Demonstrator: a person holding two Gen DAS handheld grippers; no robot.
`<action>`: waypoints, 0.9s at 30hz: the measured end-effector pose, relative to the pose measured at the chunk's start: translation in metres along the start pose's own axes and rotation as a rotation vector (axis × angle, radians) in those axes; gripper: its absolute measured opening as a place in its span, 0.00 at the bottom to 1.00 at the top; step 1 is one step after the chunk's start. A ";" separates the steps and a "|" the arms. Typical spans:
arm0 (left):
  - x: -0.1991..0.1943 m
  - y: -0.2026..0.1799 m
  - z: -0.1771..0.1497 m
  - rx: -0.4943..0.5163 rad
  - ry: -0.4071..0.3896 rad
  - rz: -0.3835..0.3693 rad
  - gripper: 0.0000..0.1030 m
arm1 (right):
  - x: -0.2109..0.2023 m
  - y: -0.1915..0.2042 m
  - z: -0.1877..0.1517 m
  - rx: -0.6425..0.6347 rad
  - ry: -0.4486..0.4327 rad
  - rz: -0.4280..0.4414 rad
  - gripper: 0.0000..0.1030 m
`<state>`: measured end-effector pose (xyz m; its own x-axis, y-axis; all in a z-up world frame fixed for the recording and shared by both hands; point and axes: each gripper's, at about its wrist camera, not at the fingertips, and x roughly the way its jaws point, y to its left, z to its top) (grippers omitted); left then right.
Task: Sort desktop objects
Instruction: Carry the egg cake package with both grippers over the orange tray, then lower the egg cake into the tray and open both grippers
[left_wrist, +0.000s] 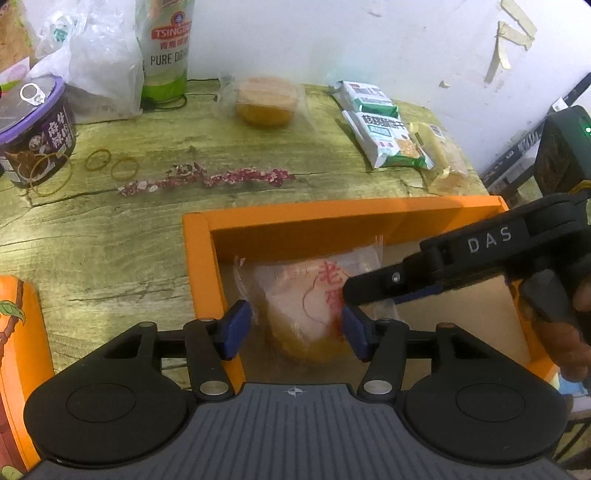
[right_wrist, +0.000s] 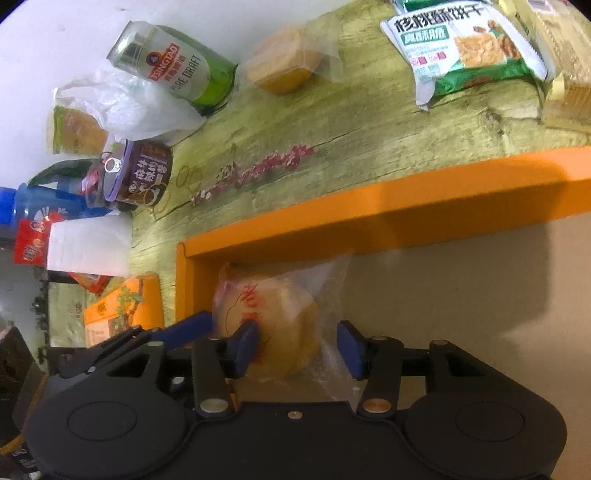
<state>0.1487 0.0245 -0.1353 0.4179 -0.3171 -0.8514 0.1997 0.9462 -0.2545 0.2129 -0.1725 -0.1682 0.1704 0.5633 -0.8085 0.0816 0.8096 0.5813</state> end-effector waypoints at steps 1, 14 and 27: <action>-0.002 -0.001 0.000 0.002 0.001 -0.002 0.57 | -0.002 0.001 0.000 -0.007 -0.007 -0.007 0.55; -0.005 -0.032 -0.007 0.177 -0.031 0.002 0.60 | -0.034 0.032 -0.004 -0.229 -0.110 -0.136 0.39; 0.005 -0.036 -0.017 0.241 -0.013 0.021 0.61 | -0.010 0.035 -0.012 -0.264 -0.042 -0.160 0.28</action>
<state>0.1288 -0.0104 -0.1385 0.4356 -0.2995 -0.8489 0.3956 0.9108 -0.1183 0.2019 -0.1479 -0.1409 0.2166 0.4227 -0.8800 -0.1459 0.9053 0.3989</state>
